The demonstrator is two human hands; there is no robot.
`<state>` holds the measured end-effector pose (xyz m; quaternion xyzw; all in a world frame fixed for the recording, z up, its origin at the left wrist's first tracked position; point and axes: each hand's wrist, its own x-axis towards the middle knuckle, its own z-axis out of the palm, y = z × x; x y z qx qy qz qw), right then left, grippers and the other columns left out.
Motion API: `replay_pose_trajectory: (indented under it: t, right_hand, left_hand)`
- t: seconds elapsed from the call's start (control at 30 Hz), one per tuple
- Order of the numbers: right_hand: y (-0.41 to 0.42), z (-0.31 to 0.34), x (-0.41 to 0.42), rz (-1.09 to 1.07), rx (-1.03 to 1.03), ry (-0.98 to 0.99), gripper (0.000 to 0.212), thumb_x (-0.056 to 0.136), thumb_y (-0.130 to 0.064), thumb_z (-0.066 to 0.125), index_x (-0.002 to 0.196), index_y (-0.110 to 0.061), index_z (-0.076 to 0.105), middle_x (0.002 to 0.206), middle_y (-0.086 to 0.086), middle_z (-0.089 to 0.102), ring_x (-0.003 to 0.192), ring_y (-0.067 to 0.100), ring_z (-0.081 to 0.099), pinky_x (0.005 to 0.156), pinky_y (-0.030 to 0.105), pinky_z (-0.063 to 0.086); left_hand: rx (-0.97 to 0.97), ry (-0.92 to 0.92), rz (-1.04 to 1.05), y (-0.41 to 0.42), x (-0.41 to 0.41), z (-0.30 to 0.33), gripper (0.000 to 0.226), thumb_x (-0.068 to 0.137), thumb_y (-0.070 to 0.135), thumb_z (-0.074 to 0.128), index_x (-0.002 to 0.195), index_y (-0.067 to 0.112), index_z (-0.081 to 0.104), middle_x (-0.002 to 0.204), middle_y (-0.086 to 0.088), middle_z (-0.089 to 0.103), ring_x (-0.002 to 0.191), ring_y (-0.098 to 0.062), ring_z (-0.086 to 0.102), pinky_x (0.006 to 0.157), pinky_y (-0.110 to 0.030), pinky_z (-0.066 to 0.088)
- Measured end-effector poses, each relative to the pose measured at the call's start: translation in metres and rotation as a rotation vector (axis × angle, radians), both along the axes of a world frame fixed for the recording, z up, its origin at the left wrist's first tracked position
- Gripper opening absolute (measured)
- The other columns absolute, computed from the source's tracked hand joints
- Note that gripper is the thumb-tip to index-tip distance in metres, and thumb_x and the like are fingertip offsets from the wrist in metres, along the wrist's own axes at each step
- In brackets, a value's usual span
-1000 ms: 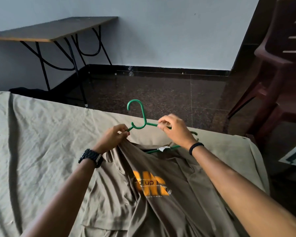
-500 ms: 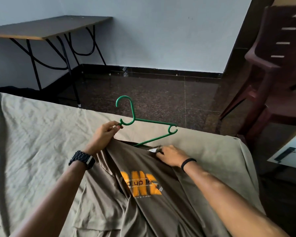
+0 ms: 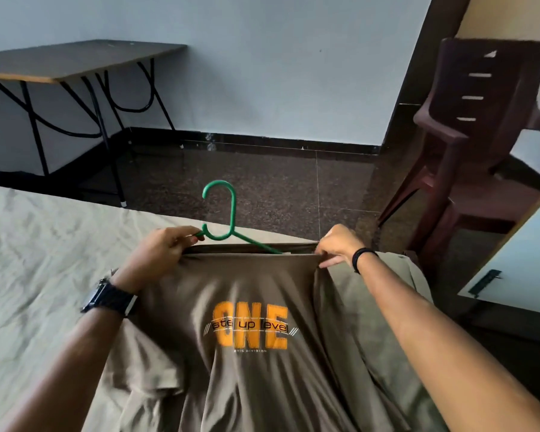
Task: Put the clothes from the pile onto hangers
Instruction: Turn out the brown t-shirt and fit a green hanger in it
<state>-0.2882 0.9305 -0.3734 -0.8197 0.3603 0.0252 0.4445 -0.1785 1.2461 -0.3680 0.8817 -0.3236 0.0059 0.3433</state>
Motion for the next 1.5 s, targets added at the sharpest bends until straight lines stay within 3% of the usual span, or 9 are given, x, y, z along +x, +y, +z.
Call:
replay_pose_trajectory:
  t: [0.1, 0.23, 0.47, 0.63, 0.8, 1.03, 1.13, 1.27, 1.5]
  right_hand:
    - [-0.001, 0.018, 0.000, 0.109, -0.250, 0.000, 0.024, 0.076, 0.000, 0.058, 0.053, -0.005, 0.056, 0.049, 0.007, 0.060, 0.056, 0.013, 0.067, 0.052, 0.018, 0.052]
    - [0.000, 0.045, -0.012, 0.269, -0.499, -0.136, 0.022, 0.082, -0.001, 0.055, 0.070, -0.001, 0.073, 0.079, 0.011, 0.073, 0.063, 0.008, 0.060, 0.069, 0.025, 0.050]
    - [-0.008, 0.113, -0.039, 0.146, -0.639, -0.422, 0.018, 0.083, -0.005, 0.059, 0.072, 0.000, 0.071, 0.071, -0.001, 0.070, 0.063, 0.001, 0.054, 0.064, 0.020, 0.044]
    - [-0.028, 0.164, -0.068, -0.077, -0.120, -0.753, 0.019, 0.086, 0.000, 0.060, 0.073, -0.012, 0.067, 0.075, 0.002, 0.065, 0.073, 0.016, 0.063, 0.065, 0.026, 0.052]
    - [-0.050, 0.226, -0.130, 0.200, 0.359, -0.740, 0.015, 0.096, -0.003, 0.049, 0.103, 0.003, 0.060, 0.087, 0.015, 0.067, 0.070, 0.017, 0.067, 0.060, 0.023, 0.057]
    - [-0.087, 0.327, -0.211, 0.170, -0.570, -0.639, 0.015, 0.092, -0.014, 0.061, 0.107, -0.013, 0.063, 0.092, -0.001, 0.062, 0.079, 0.008, 0.058, 0.063, 0.013, 0.048]
    - [-0.095, 0.356, -0.235, 0.300, -0.629, -0.376, 0.018, 0.091, -0.027, 0.061, 0.099, -0.013, 0.069, 0.093, -0.004, 0.067, 0.083, 0.005, 0.060, 0.073, 0.017, 0.045]
    - [-0.105, 0.391, -0.255, 0.143, -0.899, -0.512, 0.029, 0.092, -0.034, 0.060, 0.088, -0.007, 0.071, 0.082, 0.015, 0.066, 0.073, 0.013, 0.055, 0.065, 0.028, 0.036]
    - [-0.100, 0.455, -0.311, 0.015, -1.152, -0.624, 0.019, 0.089, -0.033, 0.063, 0.073, -0.026, 0.069, 0.065, -0.010, 0.062, 0.064, 0.001, 0.054, 0.058, 0.015, 0.035]
  left_hand:
    - [0.035, -0.060, 0.015, -0.009, -0.010, 0.010, 0.016, 0.093, 0.011, 0.057, 0.101, 0.015, 0.071, 0.088, -0.007, 0.072, 0.085, -0.027, 0.065, 0.078, -0.041, 0.050]
    - [0.011, -0.144, 0.091, -0.034, -0.025, 0.030, 0.013, 0.092, 0.016, 0.058, 0.096, 0.011, 0.070, 0.086, -0.012, 0.071, 0.085, -0.031, 0.063, 0.073, -0.039, 0.046]
    - [-0.099, -0.286, 0.157, -0.094, -0.050, 0.089, 0.014, 0.091, 0.025, 0.058, 0.089, 0.016, 0.068, 0.078, -0.008, 0.068, 0.077, -0.033, 0.062, 0.069, -0.041, 0.050]
    - [-0.259, -0.265, 0.068, -0.130, -0.062, 0.142, 0.014, 0.089, 0.020, 0.062, 0.083, 0.012, 0.073, 0.072, -0.006, 0.068, 0.072, -0.025, 0.062, 0.067, -0.035, 0.048]
    - [-0.398, -0.208, -0.052, -0.158, -0.065, 0.202, 0.012, 0.088, 0.016, 0.065, 0.092, 0.012, 0.076, 0.085, -0.006, 0.071, 0.083, -0.018, 0.060, 0.070, -0.022, 0.037]
    - [-0.480, -0.290, -0.268, -0.198, -0.087, 0.291, 0.011, 0.089, 0.020, 0.066, 0.092, 0.019, 0.076, 0.087, -0.003, 0.072, 0.079, -0.014, 0.057, 0.069, -0.021, 0.040]
    - [-0.553, -0.351, -0.326, -0.217, -0.105, 0.328, 0.012, 0.090, 0.021, 0.065, 0.093, 0.017, 0.076, 0.091, 0.000, 0.070, 0.086, -0.016, 0.059, 0.072, -0.021, 0.039]
    - [-0.585, -0.411, -0.400, -0.228, -0.119, 0.363, 0.013, 0.094, 0.033, 0.057, 0.093, 0.024, 0.067, 0.090, 0.005, 0.065, 0.077, -0.011, 0.057, 0.065, -0.015, 0.039]
    - [-0.289, -0.453, -0.371, -0.226, -0.097, 0.366, 0.025, 0.101, 0.033, 0.040, 0.086, 0.016, 0.052, 0.087, -0.009, 0.061, 0.087, -0.028, 0.057, 0.069, -0.032, 0.036]
